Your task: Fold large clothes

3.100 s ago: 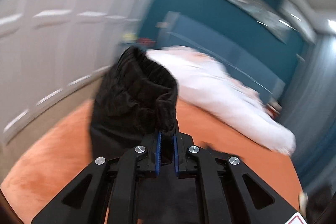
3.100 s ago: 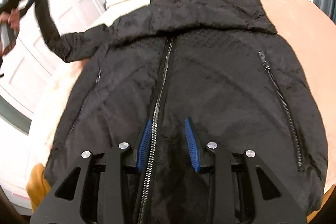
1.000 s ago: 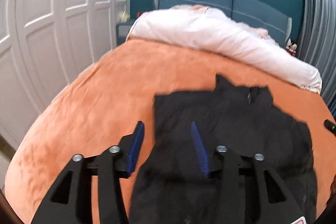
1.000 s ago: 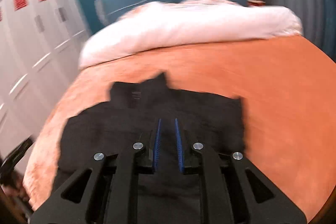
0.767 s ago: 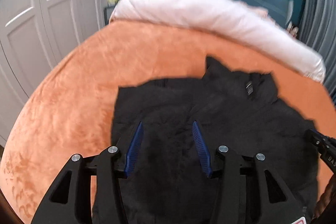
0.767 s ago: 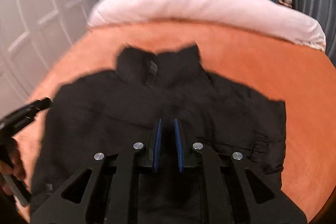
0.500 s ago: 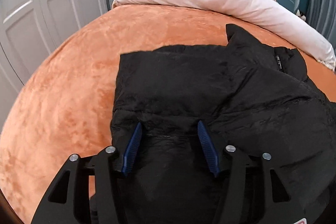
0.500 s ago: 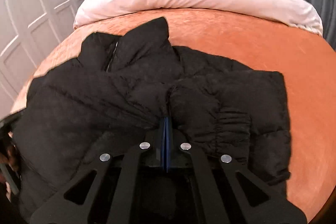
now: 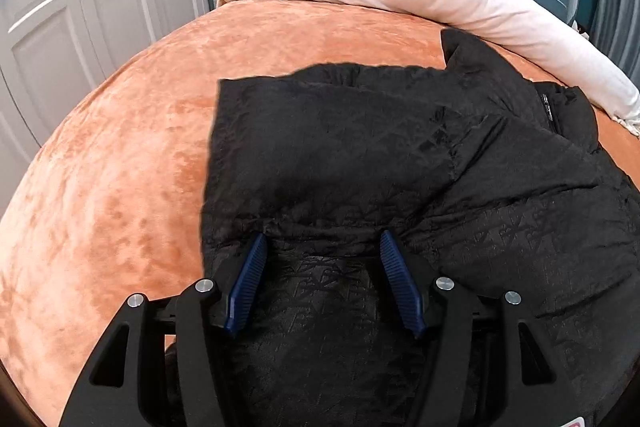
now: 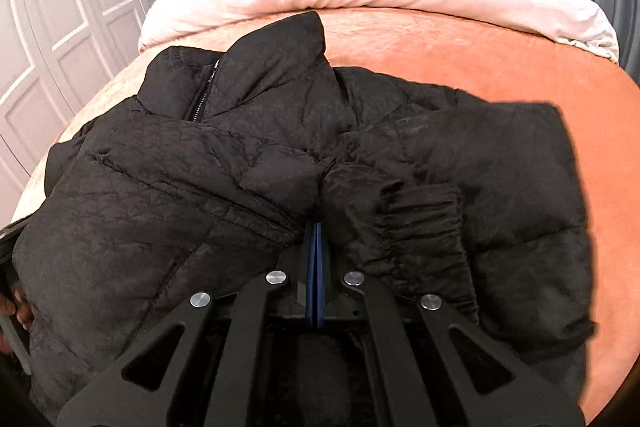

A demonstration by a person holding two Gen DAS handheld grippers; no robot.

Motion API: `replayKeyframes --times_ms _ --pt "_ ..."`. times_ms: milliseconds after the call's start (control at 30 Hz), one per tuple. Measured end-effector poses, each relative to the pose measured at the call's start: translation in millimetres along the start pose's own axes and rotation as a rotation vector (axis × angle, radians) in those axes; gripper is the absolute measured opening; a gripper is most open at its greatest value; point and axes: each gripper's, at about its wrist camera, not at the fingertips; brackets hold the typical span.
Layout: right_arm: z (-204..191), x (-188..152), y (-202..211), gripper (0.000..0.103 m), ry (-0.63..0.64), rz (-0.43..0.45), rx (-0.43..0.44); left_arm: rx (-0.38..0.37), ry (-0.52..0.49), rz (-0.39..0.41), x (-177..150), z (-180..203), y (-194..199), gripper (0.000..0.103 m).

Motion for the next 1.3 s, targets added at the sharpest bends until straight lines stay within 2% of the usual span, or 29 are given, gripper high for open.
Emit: replayKeyframes --times_ms 33,67,100,133,167,200,233,267,333,433,533,633,700,800,867,933,1000,1033,1067,1100,1167,1300 --pt "0 1 16 0.000 -0.021 -0.024 -0.021 0.011 0.014 -0.013 -1 -6 12 0.060" --pt "1 0 35 0.006 -0.041 -0.033 -0.029 0.006 0.028 -0.019 -3 -10 23 0.059" --pt "4 -4 54 0.018 -0.049 -0.029 -0.025 -0.018 0.040 -0.021 -8 -17 40 0.060" --pt "10 -15 89 0.028 -0.051 -0.003 -0.014 -0.050 0.046 -0.022 -16 -24 57 0.064" --pt "15 -25 114 0.050 -0.049 0.021 -0.011 -0.088 0.052 -0.023 -29 -34 81 0.071" --pt "26 -43 150 0.064 -0.048 0.051 -0.007 -0.116 0.059 -0.019 -43 -42 103 0.074" --pt "35 -57 172 0.066 -0.047 0.060 -0.004 -0.134 0.066 -0.014 -58 -51 123 0.077" --pt "50 -82 203 0.067 -0.051 0.046 -0.010 -0.152 0.081 -0.023 -83 -64 150 0.080" --pt "82 -130 248 0.069 -0.090 0.000 -0.043 -0.179 0.119 -0.056 -122 -81 180 0.083" --pt "126 -195 289 0.073 -0.211 -0.094 -0.080 -0.233 0.203 -0.125 -182 -100 208 0.083" --pt "158 -241 305 0.074 -0.375 -0.156 -0.058 -0.263 0.294 -0.207 -227 -110 213 0.083" --pt "162 -264 296 0.073 -0.424 -0.215 -0.066 -0.339 0.383 -0.264 -255 -101 209 0.083" --pt "155 -272 286 0.073 -0.433 -0.244 -0.040 -0.345 0.393 -0.260 -262 -93 209 0.083" --pt "143 -276 274 0.076 -0.473 -0.263 0.019 -0.323 0.348 -0.245 -261 -80 209 0.083" --pt "140 -277 271 0.076 -0.505 -0.264 0.050 -0.337 0.343 -0.249 -258 -73 208 0.081" --pt "140 -277 270 0.074 -0.541 -0.255 0.079 -0.363 0.343 -0.251 -256 -67 207 0.071" --pt "139 -277 271 0.058 -0.556 -0.251 0.103 -0.366 0.302 -0.240 -253 -63 207 0.048" --pt "138 -276 273 0.050 -0.556 -0.253 0.116 -0.366 0.279 -0.234 -249 -59 209 0.042" --pt "135 -275 272 0.032 -0.546 -0.254 0.115 -0.370 0.269 -0.225 -249 -59 212 0.026" --pt "132 -272 275 0.020 -0.529 -0.255 0.117 -0.374 0.255 -0.218 -246 -58 216 0.017" --pt "126 -266 284 0.011 -0.502 -0.240 0.132 -0.382 0.232 -0.193 -238 -59 230 0.011" --pt "113 -250 319 0.007 -0.406 -0.209 0.172 -0.391 0.174 -0.122 -227 -60 269 0.008"
Point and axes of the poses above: each gripper's, at about its wrist camera, not at the fingertips, and y roughly against the way its jaws point, z to its right, x to its top, and after that the axes turned 11 degrees about -y, right-handed
